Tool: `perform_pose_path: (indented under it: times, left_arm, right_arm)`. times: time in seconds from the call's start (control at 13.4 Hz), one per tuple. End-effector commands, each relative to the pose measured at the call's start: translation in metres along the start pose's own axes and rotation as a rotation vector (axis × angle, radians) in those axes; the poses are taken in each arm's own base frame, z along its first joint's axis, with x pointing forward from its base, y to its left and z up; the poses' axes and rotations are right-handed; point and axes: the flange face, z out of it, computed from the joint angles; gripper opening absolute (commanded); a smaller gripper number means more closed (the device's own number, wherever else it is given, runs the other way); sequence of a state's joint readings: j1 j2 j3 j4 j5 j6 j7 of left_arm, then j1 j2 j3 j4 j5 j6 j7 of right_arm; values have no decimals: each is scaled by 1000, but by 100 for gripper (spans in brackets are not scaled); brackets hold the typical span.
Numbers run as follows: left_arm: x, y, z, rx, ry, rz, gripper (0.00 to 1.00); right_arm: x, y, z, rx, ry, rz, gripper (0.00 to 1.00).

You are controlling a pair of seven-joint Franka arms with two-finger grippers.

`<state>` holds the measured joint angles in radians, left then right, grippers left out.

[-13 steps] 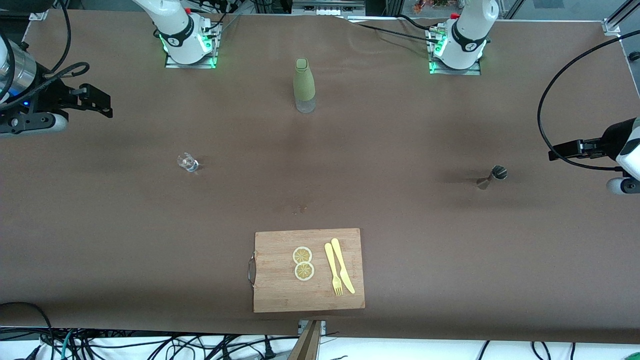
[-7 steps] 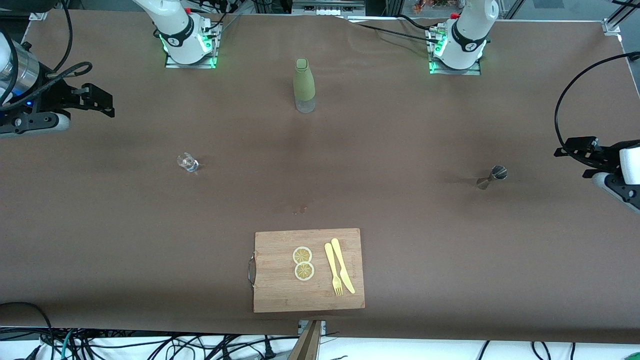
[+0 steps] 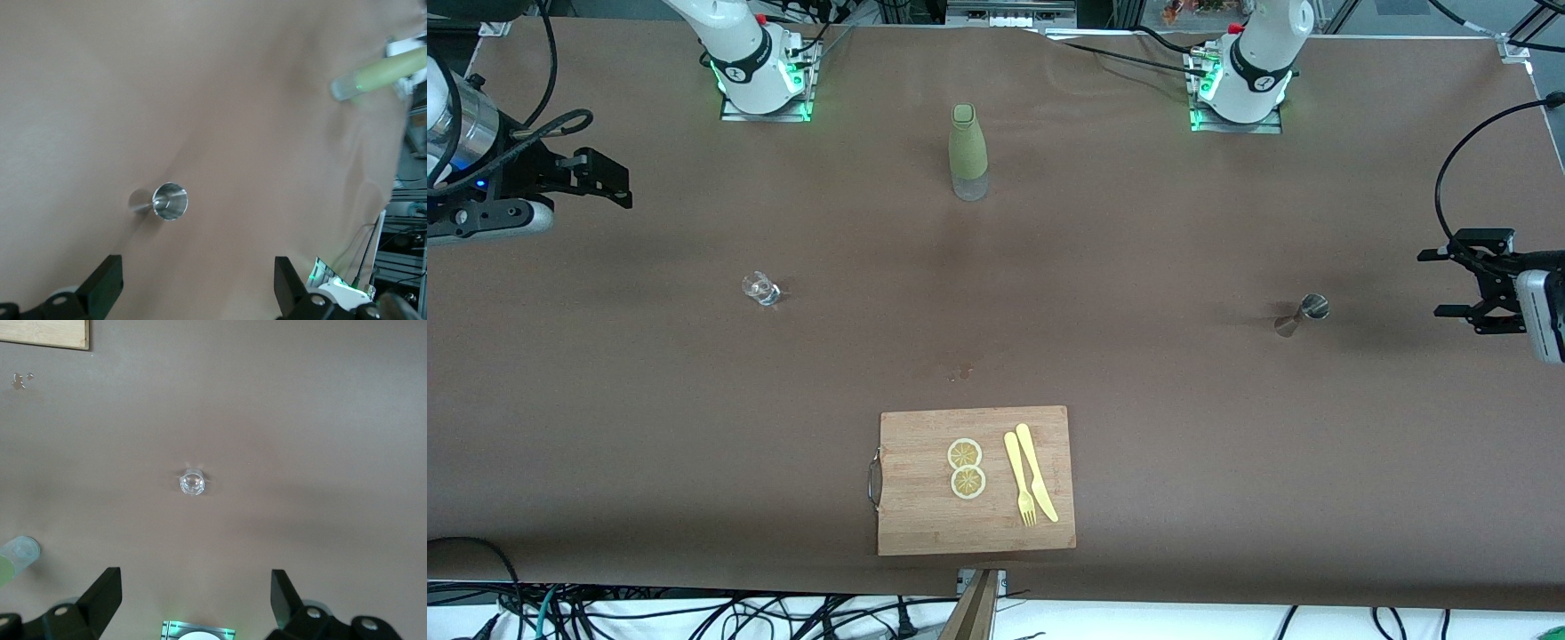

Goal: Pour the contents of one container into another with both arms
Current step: 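Lower the left gripper to the jigger while the right gripper approaches the glass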

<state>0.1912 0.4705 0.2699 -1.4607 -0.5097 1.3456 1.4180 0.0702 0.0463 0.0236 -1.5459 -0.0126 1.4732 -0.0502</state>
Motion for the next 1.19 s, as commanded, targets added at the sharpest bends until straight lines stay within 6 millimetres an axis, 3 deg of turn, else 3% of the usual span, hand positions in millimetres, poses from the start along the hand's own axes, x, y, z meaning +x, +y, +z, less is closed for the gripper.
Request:
perform_pose_path:
  times: [0.0,0.3,0.52,0.67,0.9,1.12]
  left_arm:
    - [-44,-21,36,-82,133,156,100]
    - [-74,-34,53,-89,266,365,100]
    - [-100,-49,73,-89,364,511,100]
    - [-115,-63,85,-74,427,565,100]
    - [-145,-76,123,-84,527,581,100]
    - [-155,-95,150,-14,643,695,100]
  right_arm:
    - [-8,-2,-6,13,5,0,99]
    - [-8,-6,-6,52,11,-63,99]
    - [-14,-13,-7,155,14,-385,99]
    - [-13,3,8,223,31,-607,99]
    - [-10,27,31,333,98,-818,99]
    - [-15,66,78,505,205,-996,99]
